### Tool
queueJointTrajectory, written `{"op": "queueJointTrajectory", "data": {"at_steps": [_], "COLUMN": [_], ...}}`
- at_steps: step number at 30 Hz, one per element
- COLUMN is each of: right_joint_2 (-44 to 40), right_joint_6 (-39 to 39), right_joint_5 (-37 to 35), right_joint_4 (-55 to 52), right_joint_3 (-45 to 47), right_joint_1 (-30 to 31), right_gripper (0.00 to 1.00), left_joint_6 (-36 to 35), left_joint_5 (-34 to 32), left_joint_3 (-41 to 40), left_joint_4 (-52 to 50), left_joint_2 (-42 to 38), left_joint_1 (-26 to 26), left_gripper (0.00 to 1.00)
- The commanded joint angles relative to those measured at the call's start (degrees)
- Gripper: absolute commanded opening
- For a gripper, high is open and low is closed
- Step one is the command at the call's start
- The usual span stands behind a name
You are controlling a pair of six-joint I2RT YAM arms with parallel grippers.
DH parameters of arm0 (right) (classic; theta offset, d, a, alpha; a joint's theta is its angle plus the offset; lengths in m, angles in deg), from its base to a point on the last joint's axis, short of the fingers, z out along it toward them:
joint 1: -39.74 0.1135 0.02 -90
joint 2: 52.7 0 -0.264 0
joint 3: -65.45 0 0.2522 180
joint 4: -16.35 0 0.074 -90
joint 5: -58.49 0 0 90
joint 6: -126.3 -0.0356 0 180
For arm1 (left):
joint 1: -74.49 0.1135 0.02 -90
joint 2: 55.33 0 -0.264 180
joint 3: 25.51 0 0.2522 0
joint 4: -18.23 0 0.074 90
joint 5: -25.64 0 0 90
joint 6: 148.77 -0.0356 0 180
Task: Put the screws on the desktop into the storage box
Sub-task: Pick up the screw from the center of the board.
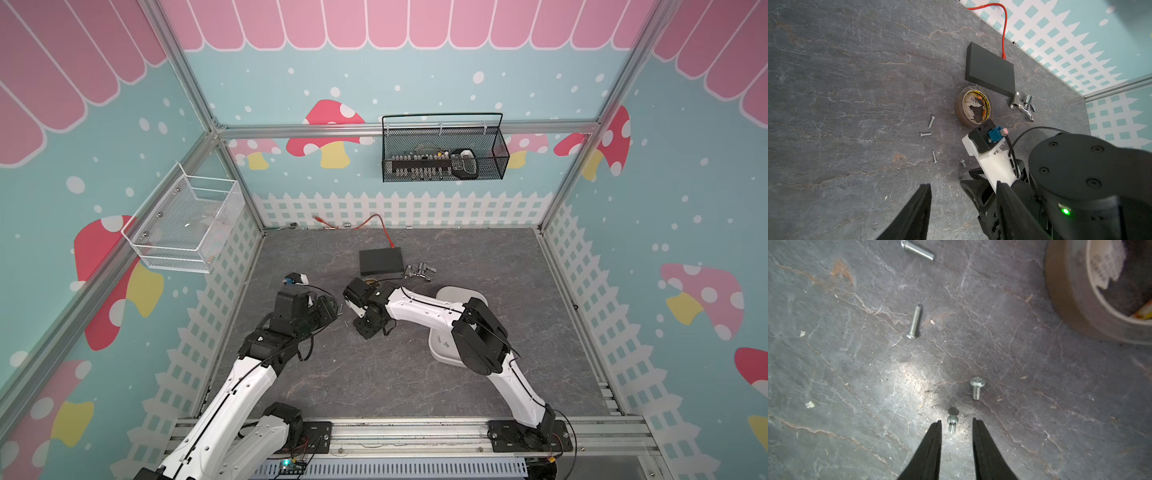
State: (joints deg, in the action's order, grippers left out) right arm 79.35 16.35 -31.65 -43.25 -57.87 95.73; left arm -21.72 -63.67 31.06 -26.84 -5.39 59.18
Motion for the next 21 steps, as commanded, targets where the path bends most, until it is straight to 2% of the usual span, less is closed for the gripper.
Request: {"op": "queueJointTrajectory", "data": {"at_steps": [1,8,12,21], "right_joint_2": [2.1,4.0,5.3,5.6], "right_joint_6": [-0.2,-0.5,0.0,0.1], "right_joint_5": [0.2,-1.0,-2.2,-3.2], "right_joint_4": [-1.8,-2.0,-3.1,-4.1], "right_joint_3": [-1.0,-1.1,-1.2,-1.5], "right_joint_1": [0.4,1.3,1.8,1.8], "right_gripper": [0.31,0.30,0.20,0.06], "left_joint_6": [-0.9,-0.9,-1.0,-1.0], "left_joint_5": [0.8,1.0,0.9,1.0], "left_joint_3": [-0.9,-0.9,-1.0,-1.0], "left_joint_4": [1.0,1.1,1.1,1.1], "left_joint_2": [0.2,0.4,0.4,0.8], "left_joint_1": [0.5,0.6,0.7,0.8], "left_gripper": [0.55,0.55,0.55,0.55]}}
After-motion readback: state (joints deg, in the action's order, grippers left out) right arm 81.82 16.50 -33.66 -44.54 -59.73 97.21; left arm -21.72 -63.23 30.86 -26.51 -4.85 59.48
